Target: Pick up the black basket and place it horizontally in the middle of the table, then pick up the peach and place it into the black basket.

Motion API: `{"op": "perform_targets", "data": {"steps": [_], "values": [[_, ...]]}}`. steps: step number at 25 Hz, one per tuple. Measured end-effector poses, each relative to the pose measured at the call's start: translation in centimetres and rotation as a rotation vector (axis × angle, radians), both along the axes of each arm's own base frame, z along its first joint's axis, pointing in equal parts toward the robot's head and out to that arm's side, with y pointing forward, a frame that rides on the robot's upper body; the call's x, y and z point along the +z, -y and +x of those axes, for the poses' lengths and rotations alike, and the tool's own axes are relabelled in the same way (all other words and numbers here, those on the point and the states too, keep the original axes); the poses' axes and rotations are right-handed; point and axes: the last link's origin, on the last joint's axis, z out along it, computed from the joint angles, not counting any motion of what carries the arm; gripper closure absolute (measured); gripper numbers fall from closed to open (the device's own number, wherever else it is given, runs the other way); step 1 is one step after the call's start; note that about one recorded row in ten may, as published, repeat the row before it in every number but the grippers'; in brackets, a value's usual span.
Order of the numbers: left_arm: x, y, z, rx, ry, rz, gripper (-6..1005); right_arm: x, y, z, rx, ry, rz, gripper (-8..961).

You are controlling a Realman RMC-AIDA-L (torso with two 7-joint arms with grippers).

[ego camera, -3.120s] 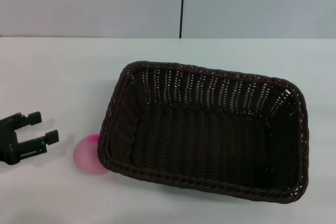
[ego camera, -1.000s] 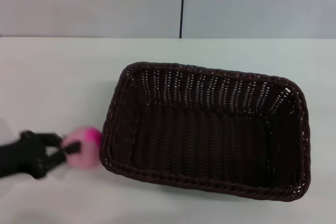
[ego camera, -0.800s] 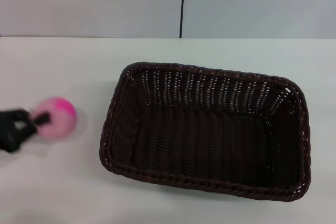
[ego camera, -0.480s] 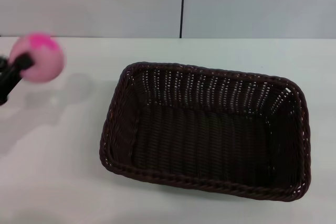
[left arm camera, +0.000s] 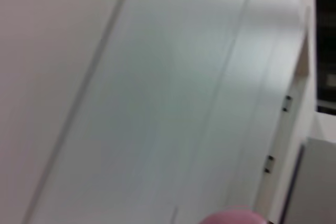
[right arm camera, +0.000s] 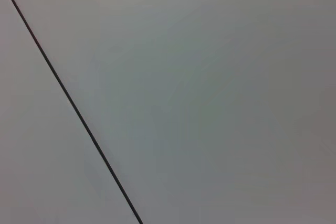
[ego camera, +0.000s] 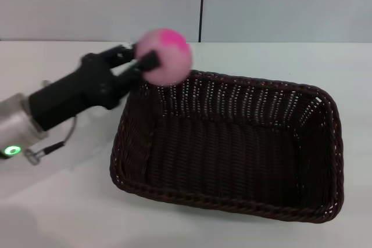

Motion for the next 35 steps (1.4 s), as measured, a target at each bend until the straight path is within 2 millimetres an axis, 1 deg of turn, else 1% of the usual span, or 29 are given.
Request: {"op": "perform_targets", "data": {"steps": [4,9,14,17,21,26,28,29,30,31,35], "values": [[-0.4,0.0,0.3,-0.016,-0.001,0.001,657,0.0,0.0,0.0,0.0,0.0,-0.001,459],[-0.2,0.0,0.3,-0.015,0.005,0.01,458,0.0,0.0,0.0,-0.001,0.001,-0.001,459],[0.5,0.0,-0.3,0.02,0.03,0.064,229,0.0,-0.1,0.0,-0.001,0.001,-0.001,458],[1.3,0.2,-1.1,0.056,0.047,0.158,212,0.1,-0.1,0.0,-0.001,0.001,0.0,458],[3.2,1.2,-3.3,0.163,0.079,0.39,188,0.2,0.1,0.1,-0.002,0.0,0.009,459],[5.3,3.4,-6.7,0.378,0.111,0.733,165,0.6,0.5,0.4,-0.014,0.003,0.03,458],[6.1,4.4,-7.9,0.463,0.116,0.839,165,0.9,0.8,0.6,-0.025,0.001,0.047,459],[6.4,4.8,-8.4,0.5,0.12,0.88,165,1.0,1.0,0.7,-0.033,-0.002,0.058,459],[6.4,4.8,-8.4,0.5,0.12,0.88,165,1.2,1.2,0.9,-0.043,-0.004,0.073,459],[7.2,5.7,-9.6,0.59,0.133,0.96,165,1.4,1.5,1.1,-0.052,-0.007,0.085,459],[8.4,6.8,-11.3,0.696,0.142,1.047,165,2.0,2.3,1.7,-0.083,-0.008,0.123,459]]}}
